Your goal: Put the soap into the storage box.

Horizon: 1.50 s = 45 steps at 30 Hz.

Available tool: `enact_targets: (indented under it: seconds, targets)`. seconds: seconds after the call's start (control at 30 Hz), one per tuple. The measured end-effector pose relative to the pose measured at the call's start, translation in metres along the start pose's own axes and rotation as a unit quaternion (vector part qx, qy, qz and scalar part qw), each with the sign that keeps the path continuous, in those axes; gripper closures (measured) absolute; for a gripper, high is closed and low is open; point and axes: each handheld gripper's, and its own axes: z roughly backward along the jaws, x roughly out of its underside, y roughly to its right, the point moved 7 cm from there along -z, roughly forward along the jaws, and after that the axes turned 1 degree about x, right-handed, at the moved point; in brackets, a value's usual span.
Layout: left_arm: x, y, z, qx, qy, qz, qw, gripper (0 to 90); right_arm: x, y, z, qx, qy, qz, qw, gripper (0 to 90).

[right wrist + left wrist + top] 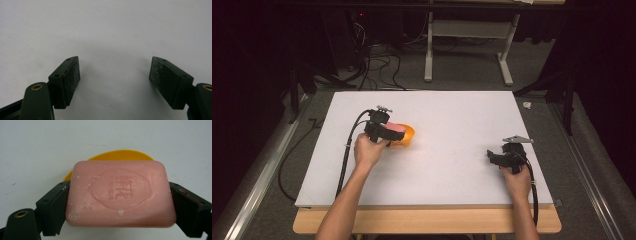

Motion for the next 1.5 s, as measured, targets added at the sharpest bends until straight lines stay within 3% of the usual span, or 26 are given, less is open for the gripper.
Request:
enact_targets:
  seconds: [0.43,0.73,1.13,1.5]
  targets:
    - [0.002,-0.003,-0.012,-0.011,-0.014,0.008,0.9998,13.7,0.000,0.000,0.000,0.000,0.000,0.000,1.0000,25.2]
    - [0.002,-0.003,-0.016,0.000,-0.018,0.019,0.9997,13.7,0.000,0.000,0.000,0.001,0.001,0.000,1.0000,25.2]
    - [0.003,-0.003,-0.018,-0.010,-0.023,0.020,0.9995,13.6,0.000,0.000,0.000,0.000,0.000,0.000,1.0000,25.2]
    - [-0.001,-0.003,-0.018,-0.022,-0.007,0.018,0.9996,13.6,0.000,0.000,0.000,0.000,0.001,0.000,1.0000,25.2]
